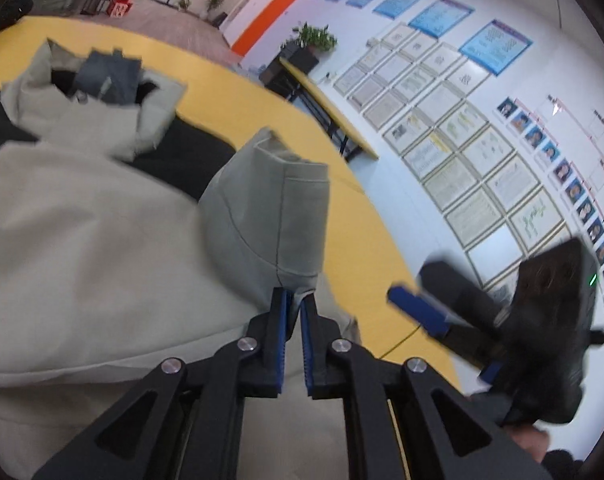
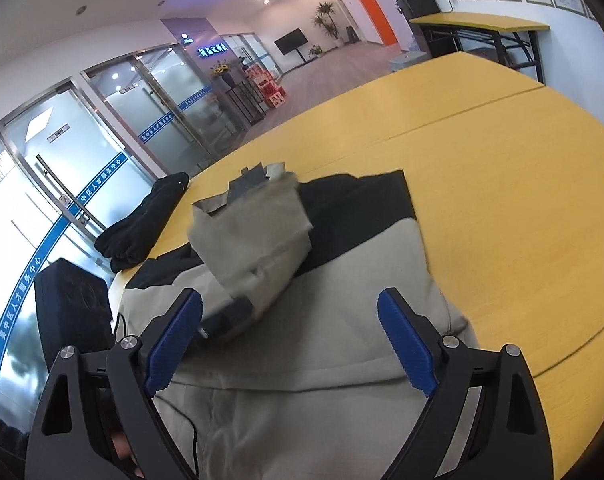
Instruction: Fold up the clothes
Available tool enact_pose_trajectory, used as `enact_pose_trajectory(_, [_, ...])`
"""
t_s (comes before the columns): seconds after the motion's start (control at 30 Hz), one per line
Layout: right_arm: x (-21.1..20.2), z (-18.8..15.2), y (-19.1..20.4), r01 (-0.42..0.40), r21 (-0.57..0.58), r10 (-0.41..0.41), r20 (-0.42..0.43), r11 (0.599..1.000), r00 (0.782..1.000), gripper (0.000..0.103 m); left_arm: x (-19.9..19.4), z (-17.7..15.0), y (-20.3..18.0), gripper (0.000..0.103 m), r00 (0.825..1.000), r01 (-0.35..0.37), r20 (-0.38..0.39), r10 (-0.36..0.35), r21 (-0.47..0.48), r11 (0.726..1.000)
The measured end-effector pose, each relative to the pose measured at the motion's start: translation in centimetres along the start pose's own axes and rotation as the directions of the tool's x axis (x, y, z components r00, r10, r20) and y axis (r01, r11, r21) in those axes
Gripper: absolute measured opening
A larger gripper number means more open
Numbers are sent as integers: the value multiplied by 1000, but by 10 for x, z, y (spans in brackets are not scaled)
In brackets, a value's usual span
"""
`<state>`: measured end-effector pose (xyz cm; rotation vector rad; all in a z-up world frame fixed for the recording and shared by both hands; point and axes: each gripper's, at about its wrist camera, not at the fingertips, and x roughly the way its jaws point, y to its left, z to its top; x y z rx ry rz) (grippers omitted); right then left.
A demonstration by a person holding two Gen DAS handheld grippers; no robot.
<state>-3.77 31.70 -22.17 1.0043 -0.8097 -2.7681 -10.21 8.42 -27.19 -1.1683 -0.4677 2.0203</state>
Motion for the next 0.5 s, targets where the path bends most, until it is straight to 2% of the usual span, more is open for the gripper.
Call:
enact_pose_trajectory(0.03, [0, 2, -1, 2, -4, -2, 3, 1000, 1000, 98, 6, -5, -1, 6, 1000, -8, -20, 8, 4, 1000])
enact_pose_trajectory(0.13, [21, 1, -9, 9, 11, -8, -66, 1000, 998, 102, 9, -15, -6, 7, 998, -46, -38, 47, 19, 999])
enact_pose_trajectory(0.2, [36, 0, -15, 15, 22, -12, -116, 1000, 993, 102, -7, -17, -9, 11, 1000, -21, -17, 21, 26, 999])
enact_pose_trajectory(0.33, [63, -8, -29, 38, 58, -25, -199, 998, 980, 101, -66, -15, -10, 34, 999, 6, 50, -9, 46, 999])
enact_pose_trajectory(0.37, [68, -11, -31, 40, 70, -24, -209, 997, 978, 101, -87, -13, -8, 37, 997, -1, 83, -2, 45, 999])
enact_pose_trajectory(0.43, [73, -15, -34, 37, 96, -16, -213, 995, 977, 98, -126, -9, 0, 49, 990, -14, 141, 7, 47, 999])
enact_pose_trajectory(0.5, [75, -18, -37, 30, 127, -4, -199, 991, 980, 98, -163, -1, 14, 54, 979, -54, 201, 40, 65, 996])
